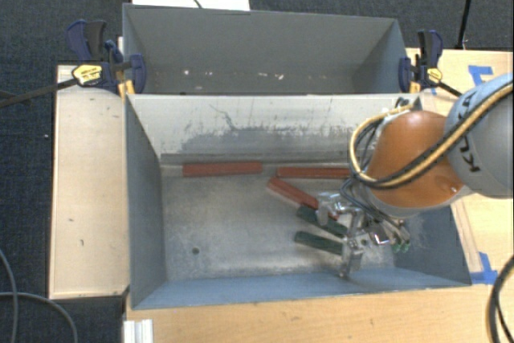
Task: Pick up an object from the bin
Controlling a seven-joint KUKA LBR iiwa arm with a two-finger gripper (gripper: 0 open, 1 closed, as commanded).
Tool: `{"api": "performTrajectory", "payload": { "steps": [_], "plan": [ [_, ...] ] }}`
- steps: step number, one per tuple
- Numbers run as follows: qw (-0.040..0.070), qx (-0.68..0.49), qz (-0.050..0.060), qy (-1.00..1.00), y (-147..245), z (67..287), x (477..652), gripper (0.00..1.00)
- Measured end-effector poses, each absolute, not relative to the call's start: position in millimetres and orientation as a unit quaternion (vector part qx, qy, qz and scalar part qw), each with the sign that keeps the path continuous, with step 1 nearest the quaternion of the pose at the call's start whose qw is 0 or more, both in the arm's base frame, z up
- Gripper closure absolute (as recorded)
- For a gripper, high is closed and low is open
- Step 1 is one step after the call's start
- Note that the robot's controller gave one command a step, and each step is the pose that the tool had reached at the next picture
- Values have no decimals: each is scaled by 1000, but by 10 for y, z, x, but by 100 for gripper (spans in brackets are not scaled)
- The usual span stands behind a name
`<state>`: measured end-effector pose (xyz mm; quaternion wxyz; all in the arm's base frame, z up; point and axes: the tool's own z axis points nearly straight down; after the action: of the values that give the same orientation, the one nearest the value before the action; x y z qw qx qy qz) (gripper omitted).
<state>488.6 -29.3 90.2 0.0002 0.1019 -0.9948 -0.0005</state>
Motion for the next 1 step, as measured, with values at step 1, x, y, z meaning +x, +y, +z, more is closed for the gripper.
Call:
{"api": "performTrajectory", "payload": {
  "steps": [1],
  "plan": [
    [-1, 120, 0, -993, -463, 708, 4796, 100]
  ]
}}
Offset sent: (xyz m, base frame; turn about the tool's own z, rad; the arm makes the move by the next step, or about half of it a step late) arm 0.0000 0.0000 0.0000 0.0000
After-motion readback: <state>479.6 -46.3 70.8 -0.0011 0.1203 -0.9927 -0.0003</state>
